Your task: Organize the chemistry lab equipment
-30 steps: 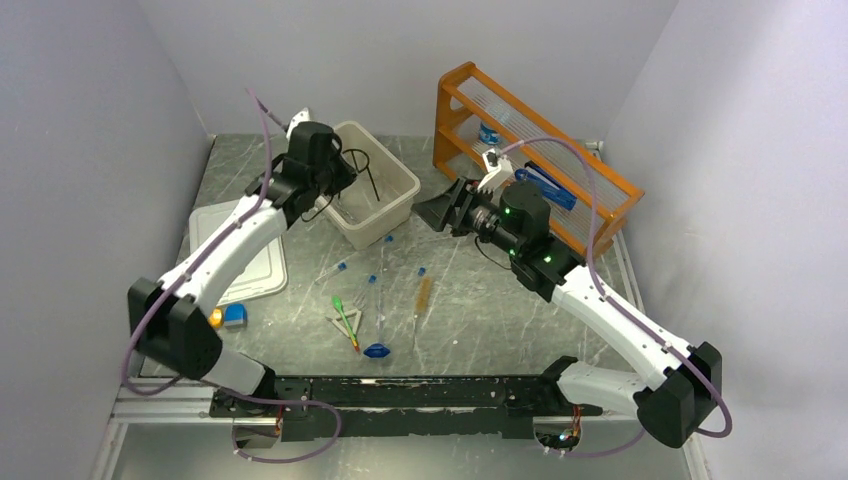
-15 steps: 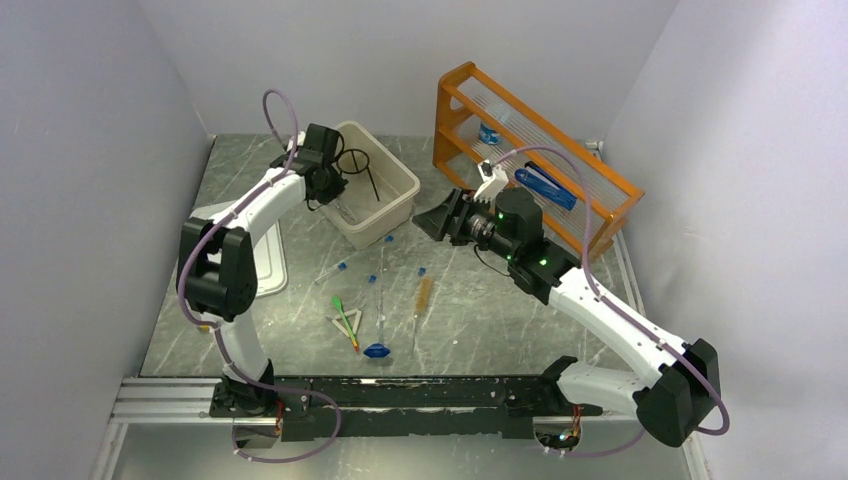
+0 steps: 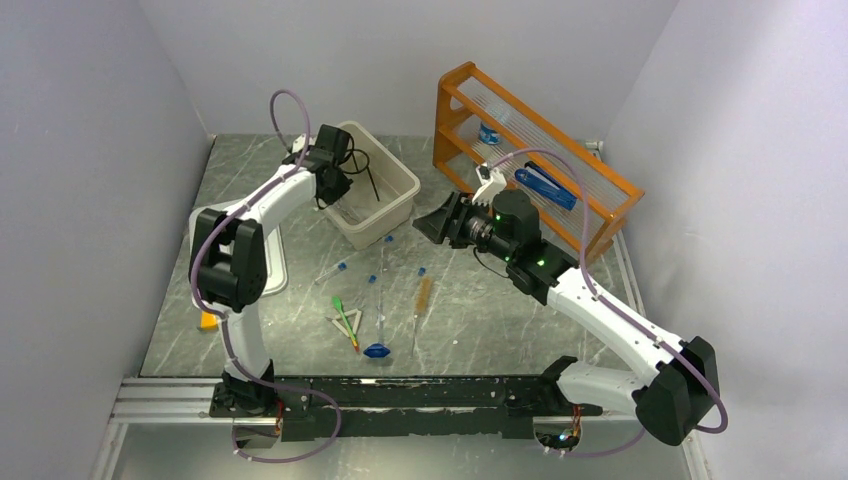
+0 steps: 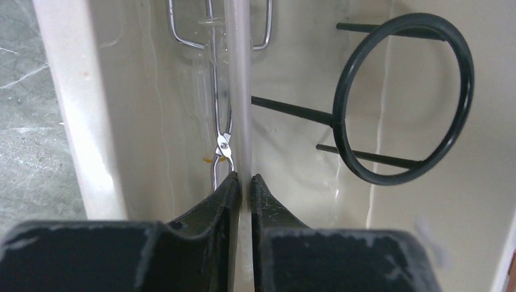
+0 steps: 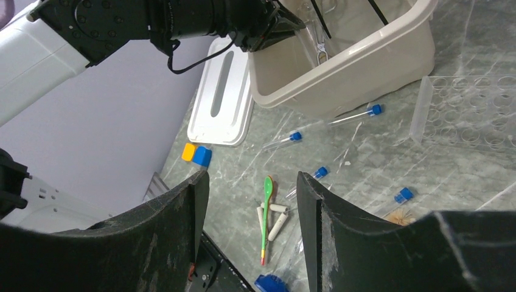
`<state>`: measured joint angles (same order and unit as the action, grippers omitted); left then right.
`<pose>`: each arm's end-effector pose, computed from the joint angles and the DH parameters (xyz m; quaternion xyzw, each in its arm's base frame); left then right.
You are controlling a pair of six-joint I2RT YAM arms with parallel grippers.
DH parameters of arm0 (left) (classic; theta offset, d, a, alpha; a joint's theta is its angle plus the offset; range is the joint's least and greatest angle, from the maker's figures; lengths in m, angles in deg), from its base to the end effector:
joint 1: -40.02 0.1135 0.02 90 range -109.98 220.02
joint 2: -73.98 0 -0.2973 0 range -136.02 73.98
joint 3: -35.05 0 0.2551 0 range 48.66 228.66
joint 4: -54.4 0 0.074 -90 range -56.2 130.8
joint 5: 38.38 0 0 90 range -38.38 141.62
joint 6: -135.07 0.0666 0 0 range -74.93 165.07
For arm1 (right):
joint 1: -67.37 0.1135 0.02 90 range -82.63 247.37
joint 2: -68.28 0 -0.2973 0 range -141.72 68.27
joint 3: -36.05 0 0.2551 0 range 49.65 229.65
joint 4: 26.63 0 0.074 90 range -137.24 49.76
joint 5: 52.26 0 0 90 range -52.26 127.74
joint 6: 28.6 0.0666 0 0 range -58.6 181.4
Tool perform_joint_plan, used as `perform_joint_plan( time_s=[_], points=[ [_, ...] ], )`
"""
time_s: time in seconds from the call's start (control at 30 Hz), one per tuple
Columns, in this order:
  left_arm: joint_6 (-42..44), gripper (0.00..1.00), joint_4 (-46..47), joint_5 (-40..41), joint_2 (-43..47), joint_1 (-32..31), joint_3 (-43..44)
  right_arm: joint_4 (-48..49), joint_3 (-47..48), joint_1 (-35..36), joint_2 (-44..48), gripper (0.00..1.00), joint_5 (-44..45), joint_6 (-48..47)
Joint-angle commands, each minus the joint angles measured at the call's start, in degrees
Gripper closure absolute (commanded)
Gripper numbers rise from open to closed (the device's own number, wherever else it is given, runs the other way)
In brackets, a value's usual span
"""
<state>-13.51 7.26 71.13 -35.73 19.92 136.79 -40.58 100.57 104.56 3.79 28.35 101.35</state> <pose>0.4313 -0.1342 0.2458 -0.3578 0.8710 -0.0623 0.3310 0.2186 0.1795 0.3483 -0.0315 0.7859 0.4333 0.4400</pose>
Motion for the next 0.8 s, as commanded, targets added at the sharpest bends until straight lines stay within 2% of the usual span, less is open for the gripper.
perform_joint_plan(
  time_s=[0.0, 0.23, 0.5, 0.63, 0.77],
  points=[
    [-1.23, 0.83, -2.17, 2.76, -1.51, -0.46, 2.27, 0.88, -1.35, -0.23, 0.79, 0.42, 0.74, -0.47],
    [1.14, 0.70, -2.96, 3.50, -0.26, -1.03, 4.07, 1.87, -2.60, -0.19, -0.33, 0.41, -0.57, 0.54],
    [9.07, 0.64, -2.09, 2.66, 7.35, -2.04, 4.52, 0.68, -2.92, -0.05, -1.73, 0.39, 0.22, -0.79],
    [14.12, 0.62, -0.26, -0.59, 13.88, -2.14, 1.05, -1.37, -3.01, 0.67, -4.58, 0.39, 0.95, -0.83],
    [22.04, 0.62, 5.63, -6.51, 23.09, -2.21, -6.06, -3.59, -2.16, 2.80, -9.35, 0.39, 1.65, -0.88]
  ],
)
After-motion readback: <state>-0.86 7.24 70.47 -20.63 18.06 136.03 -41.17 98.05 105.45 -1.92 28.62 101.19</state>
